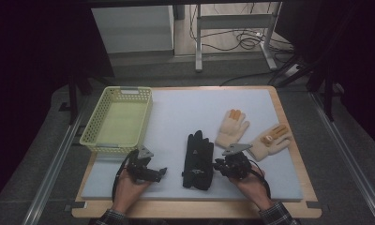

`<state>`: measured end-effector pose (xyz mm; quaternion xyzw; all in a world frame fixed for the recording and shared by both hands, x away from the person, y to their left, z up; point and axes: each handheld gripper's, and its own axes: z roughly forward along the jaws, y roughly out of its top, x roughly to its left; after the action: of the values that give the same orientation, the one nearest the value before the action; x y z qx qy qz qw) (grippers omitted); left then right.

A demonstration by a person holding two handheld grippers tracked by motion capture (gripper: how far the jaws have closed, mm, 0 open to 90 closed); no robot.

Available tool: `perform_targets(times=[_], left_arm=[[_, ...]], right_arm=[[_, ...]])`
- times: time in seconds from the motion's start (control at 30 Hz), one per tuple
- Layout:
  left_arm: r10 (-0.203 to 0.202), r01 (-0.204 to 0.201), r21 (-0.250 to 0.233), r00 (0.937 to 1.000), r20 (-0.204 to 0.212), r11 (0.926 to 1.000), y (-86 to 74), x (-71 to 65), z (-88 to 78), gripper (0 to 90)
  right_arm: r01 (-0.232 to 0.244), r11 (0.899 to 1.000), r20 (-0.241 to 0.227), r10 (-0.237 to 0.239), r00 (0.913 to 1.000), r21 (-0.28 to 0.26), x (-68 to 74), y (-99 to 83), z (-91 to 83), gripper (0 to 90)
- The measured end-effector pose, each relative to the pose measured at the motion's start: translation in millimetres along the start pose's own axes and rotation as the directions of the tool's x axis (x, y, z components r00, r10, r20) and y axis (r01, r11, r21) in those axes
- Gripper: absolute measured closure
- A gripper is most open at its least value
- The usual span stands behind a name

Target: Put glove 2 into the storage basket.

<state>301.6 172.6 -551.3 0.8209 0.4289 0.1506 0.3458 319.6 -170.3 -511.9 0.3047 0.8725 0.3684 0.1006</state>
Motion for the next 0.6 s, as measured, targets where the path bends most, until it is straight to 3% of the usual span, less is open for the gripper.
perform_targets(times=[0.3,0.6], left_arm=[[-0.003,0.003,-0.001,1.0000,0.003,1.0000,-0.1,0.5,-0.6,3.1],[0.007,-0.007,0.016,1.0000,0.003,0.9998,-8.2,9.0,-10.0,2.5]], right_arm=[[0.010,1.000,-0.035,-0.009,0.9994,0.018,7.1,-7.0,3.5,72.1],[0.053,0.999,-0.083,-0.052,0.9952,0.008,27.3,-12.9,11.6,72.4]])
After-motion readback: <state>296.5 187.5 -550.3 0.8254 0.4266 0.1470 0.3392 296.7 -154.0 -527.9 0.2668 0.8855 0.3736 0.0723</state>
